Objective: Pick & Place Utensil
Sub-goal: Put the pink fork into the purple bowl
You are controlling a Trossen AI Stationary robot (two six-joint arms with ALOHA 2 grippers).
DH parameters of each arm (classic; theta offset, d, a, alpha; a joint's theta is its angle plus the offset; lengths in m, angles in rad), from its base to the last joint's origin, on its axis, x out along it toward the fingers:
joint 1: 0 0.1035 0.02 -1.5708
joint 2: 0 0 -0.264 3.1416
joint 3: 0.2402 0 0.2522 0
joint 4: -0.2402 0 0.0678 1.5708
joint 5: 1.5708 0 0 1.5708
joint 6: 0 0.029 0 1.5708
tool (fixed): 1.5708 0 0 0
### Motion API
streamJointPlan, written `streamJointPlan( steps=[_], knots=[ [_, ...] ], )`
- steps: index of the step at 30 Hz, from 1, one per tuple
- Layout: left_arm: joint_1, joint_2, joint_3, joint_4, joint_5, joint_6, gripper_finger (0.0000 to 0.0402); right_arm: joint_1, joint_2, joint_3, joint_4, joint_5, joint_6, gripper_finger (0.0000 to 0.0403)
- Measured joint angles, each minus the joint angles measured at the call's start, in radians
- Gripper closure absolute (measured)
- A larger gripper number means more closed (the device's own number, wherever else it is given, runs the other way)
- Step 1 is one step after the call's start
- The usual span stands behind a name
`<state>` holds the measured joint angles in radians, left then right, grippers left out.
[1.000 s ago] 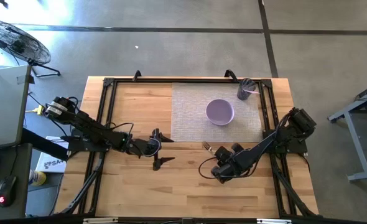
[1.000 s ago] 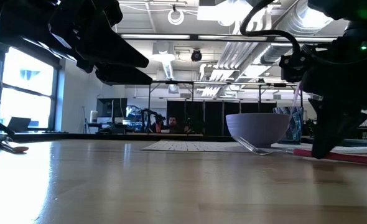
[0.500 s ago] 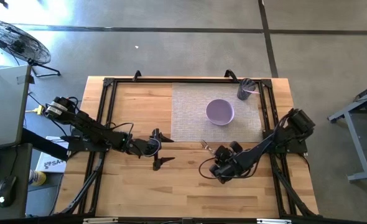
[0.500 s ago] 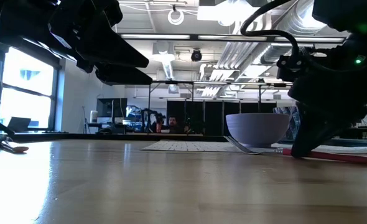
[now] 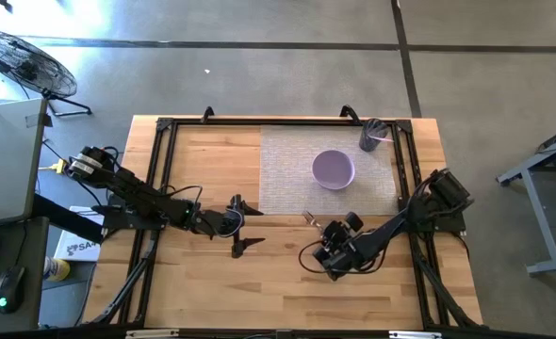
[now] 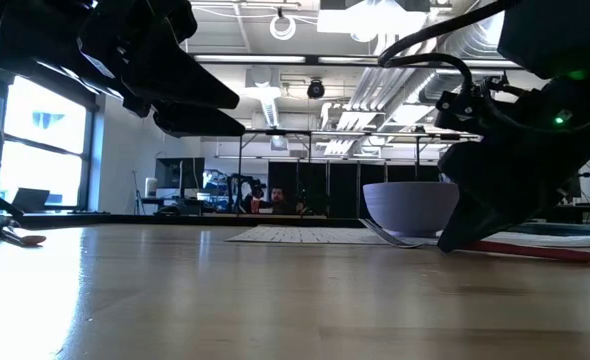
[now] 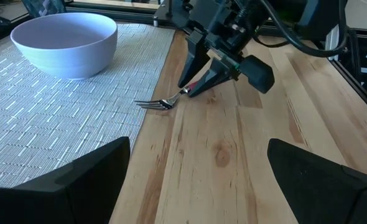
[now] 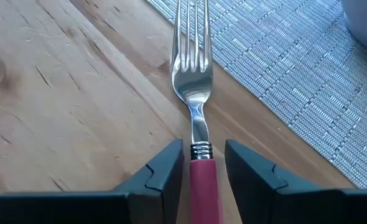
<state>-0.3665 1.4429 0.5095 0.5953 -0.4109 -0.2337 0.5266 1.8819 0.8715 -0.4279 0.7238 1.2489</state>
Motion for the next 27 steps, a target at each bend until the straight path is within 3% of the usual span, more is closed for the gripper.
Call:
streamJointPlan(
  steps=[8, 13, 22, 27],
  knots=[
    [0.000, 0.000, 0.000, -0.002, 0.001, 0.000, 0.0025, -0.007, -0.030, -0.003, 0.008, -0.003, -0.096, 0.0349],
    [0.000, 0.000, 0.000, -0.002, 0.001, 0.000, 0.0025, -0.026, -0.127, -0.002, -0.022, -0.034, -0.181, 0.0379],
    [0.000, 0.000, 0.000, -0.003, 0.003, 0.000, 0.0025, -0.105, -0.275, 0.065, -0.056, -0.133, -0.396, 0.0402],
    [0.000, 0.000, 0.000, -0.004, 0.003, 0.000, 0.0025, -0.144, -0.282, 0.061, -0.094, -0.220, -0.419, 0.0390]
  ],
)
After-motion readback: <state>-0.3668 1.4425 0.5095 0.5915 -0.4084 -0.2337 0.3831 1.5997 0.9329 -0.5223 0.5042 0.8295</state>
